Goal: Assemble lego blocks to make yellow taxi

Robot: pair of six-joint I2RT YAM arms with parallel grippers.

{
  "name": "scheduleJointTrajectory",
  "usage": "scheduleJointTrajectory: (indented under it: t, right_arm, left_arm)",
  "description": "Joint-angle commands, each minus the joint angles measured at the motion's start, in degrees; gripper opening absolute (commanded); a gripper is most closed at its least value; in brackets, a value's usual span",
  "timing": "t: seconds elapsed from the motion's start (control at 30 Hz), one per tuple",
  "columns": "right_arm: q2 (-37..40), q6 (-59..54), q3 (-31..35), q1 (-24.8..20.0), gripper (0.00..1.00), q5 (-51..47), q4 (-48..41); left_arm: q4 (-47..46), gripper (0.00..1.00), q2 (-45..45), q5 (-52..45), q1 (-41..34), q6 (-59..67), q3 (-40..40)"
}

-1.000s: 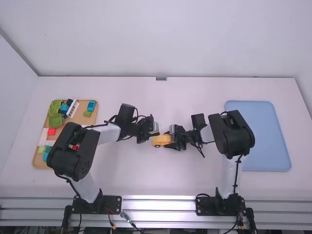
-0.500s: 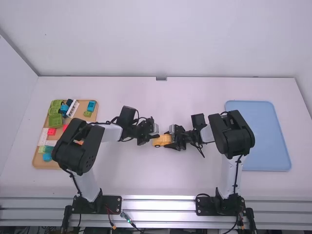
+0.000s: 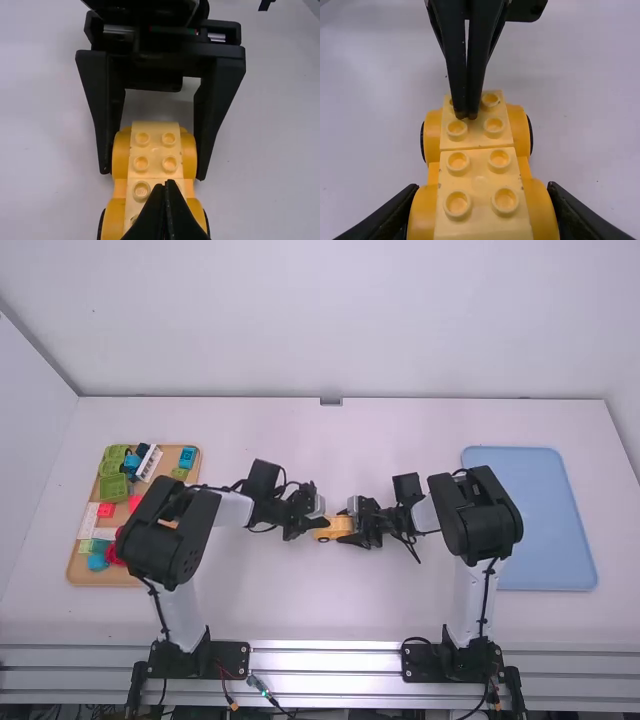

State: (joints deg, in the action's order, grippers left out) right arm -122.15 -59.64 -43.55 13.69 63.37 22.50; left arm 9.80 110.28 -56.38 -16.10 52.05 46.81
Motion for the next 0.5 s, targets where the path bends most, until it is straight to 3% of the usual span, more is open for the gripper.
scheduleJointTrajectory:
  t: [0.0,0.2,0.47]
  right_arm:
    - [-1.2,1.3,-0.8,0.2,0.48,-0.4,-0.3]
    - [-1.2,1.3,-0.8,0.2,0.48,-0.4,-0.3]
    - [-1.2,1.3,-0.8,0.2,0.48,-0.4,-0.2]
  left_arm:
    - [-1.8,0.02,4.1,5.1,-0.4,0.0,-1.4]
    - [-1.8,0.02,8.2,12.4,-1.2,-2.8,-1.4]
    - [-0.2,0.02,8.3,10.6,-0.3,-2.6,0.3]
